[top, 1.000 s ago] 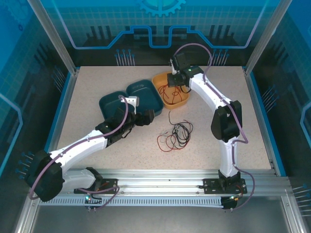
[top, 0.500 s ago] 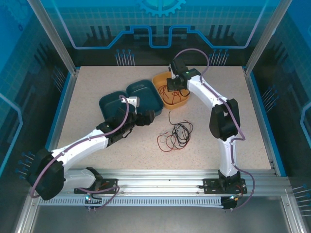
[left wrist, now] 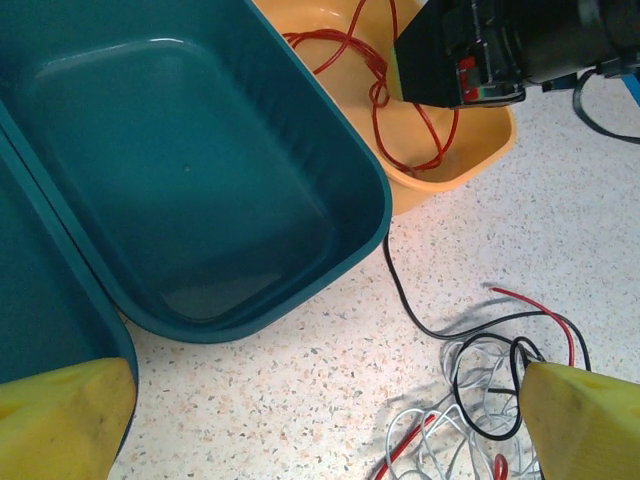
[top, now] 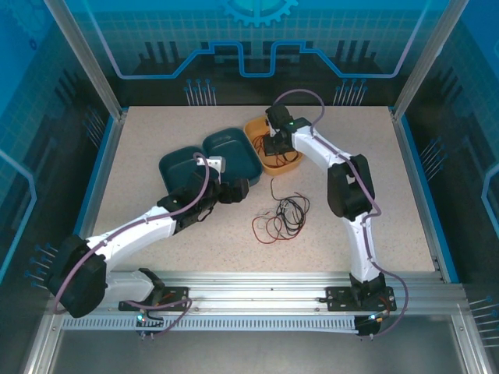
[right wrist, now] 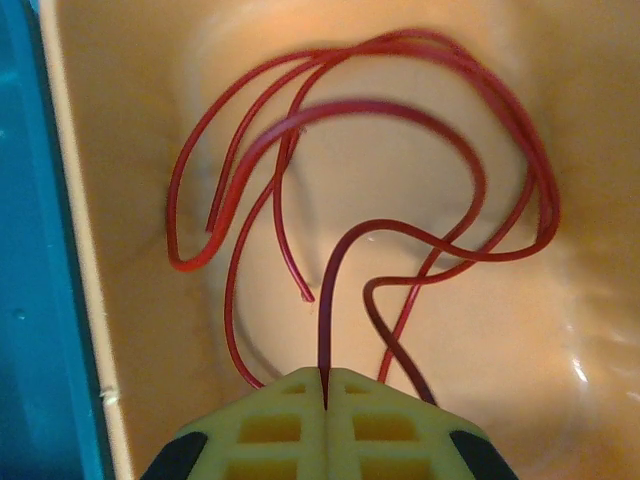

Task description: Untangle the cables

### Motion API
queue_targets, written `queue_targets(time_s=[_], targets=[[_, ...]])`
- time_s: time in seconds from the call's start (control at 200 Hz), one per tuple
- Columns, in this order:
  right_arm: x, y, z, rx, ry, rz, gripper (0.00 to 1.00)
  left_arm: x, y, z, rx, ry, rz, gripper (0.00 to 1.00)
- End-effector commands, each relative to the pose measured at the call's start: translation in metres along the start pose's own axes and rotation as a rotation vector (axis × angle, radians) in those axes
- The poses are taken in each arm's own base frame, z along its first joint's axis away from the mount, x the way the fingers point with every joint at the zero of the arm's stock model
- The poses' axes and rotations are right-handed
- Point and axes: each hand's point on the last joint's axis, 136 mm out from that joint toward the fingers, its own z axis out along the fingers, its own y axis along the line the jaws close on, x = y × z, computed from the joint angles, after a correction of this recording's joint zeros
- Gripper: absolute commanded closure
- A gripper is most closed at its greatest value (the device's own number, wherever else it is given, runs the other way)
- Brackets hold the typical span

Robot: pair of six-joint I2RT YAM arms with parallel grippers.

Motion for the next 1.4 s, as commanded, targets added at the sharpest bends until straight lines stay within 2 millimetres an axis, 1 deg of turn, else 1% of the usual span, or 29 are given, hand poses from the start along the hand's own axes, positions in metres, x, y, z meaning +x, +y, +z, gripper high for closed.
queue_targets(time_s=[0.0, 0.1, 0.16, 0.17, 0.18, 0.255, 0.295, 0.335, 0.395, 0.42, 0.43, 0.445, 0.55, 0.625, 0.695, 0.77, 0.911, 0.981, 1.066, 1.161, 1.216, 1.276, 1.326, 1.396], targets=[[-0.006, 0.008, 0.012, -0.013, -0.027, -0.008, 1.00, -0.011, -0.002, -0.001, -0.002, -0.020, 0.005, 0.01], [-0.003, 0.009, 0.021, -0.006, -0.020, -0.014, 1.00, -0.014, -0.004, -0.003, 0.009, -0.032, -0.007, 0.01], [-0.004, 0.010, 0.020, -0.002, -0.028, -0.022, 1.00, -0.014, -0.004, -0.003, 0.017, -0.037, -0.015, 0.01], [0.002, 0.008, 0.029, 0.003, -0.009, -0.024, 1.00, -0.014, -0.004, -0.004, 0.018, -0.038, -0.015, 0.01], [0.003, 0.008, 0.032, 0.004, -0.004, -0.025, 1.00, -0.014, -0.005, -0.004, 0.019, -0.039, -0.015, 0.01], [0.007, 0.007, 0.038, 0.011, 0.011, -0.032, 1.00, -0.014, -0.005, -0.003, 0.019, -0.037, -0.014, 0.01], [0.009, 0.006, 0.037, 0.014, 0.021, -0.034, 0.97, -0.015, -0.005, -0.003, 0.018, -0.040, -0.009, 0.01], [0.007, 0.007, 0.033, 0.010, 0.018, -0.037, 0.93, -0.017, -0.005, -0.003, 0.014, -0.043, -0.005, 0.01], [0.003, 0.012, 0.022, 0.002, 0.004, -0.053, 0.85, -0.021, -0.006, -0.005, 0.011, -0.052, 0.001, 0.01], [0.005, 0.013, 0.023, 0.006, 0.007, -0.060, 0.81, -0.024, -0.007, -0.006, 0.011, -0.059, 0.002, 0.01], [-0.001, 0.015, 0.013, 0.002, -0.012, -0.061, 0.79, -0.025, -0.007, -0.006, 0.012, -0.063, 0.004, 0.01], [-0.004, 0.016, 0.007, 0.002, -0.024, -0.065, 0.76, -0.027, -0.008, -0.007, 0.012, -0.066, 0.004, 0.01], [-0.011, 0.025, -0.019, 0.006, -0.060, -0.101, 0.61, -0.034, -0.005, -0.010, -0.009, -0.094, -0.003, 0.01], [-0.016, 0.028, -0.038, 0.013, -0.082, -0.113, 0.55, -0.039, -0.004, -0.013, -0.017, -0.106, -0.011, 0.01], [-0.019, 0.030, -0.055, 0.024, -0.102, -0.120, 0.52, -0.042, -0.004, -0.016, -0.017, -0.116, -0.012, 0.01], [-0.022, 0.029, -0.072, 0.036, -0.125, -0.118, 0.52, -0.044, -0.005, -0.018, -0.011, -0.121, -0.005, 0.01], [-0.020, 0.026, -0.107, 0.047, -0.167, -0.098, 0.50, -0.045, -0.006, -0.021, -0.003, -0.122, -0.002, 0.01], [-0.014, 0.023, -0.123, 0.055, -0.184, -0.084, 0.49, -0.043, -0.011, -0.021, 0.022, -0.114, 0.003, 0.01], [-0.001, 0.016, -0.139, 0.070, -0.198, -0.058, 0.48, -0.039, -0.020, -0.020, 0.075, -0.090, 0.026, 0.01], [0.024, 0.003, -0.150, 0.094, -0.195, -0.010, 0.46, -0.031, -0.032, -0.015, 0.135, -0.044, 0.054, 0.01], [0.040, -0.005, -0.155, 0.104, -0.190, 0.021, 0.43, -0.025, -0.032, -0.011, 0.128, -0.015, 0.049, 0.01], [0.056, -0.013, -0.161, 0.118, -0.184, 0.051, 0.41, -0.019, -0.028, -0.006, 0.104, 0.011, 0.036, 0.01], [0.073, -0.022, -0.166, 0.133, -0.176, 0.081, 0.36, -0.016, -0.026, -0.004, 0.098, 0.022, 0.027, 0.01], [0.096, -0.031, -0.170, 0.137, -0.165, 0.119, 0.27, -0.014, -0.031, -0.003, 0.120, 0.030, 0.026, 0.01]])
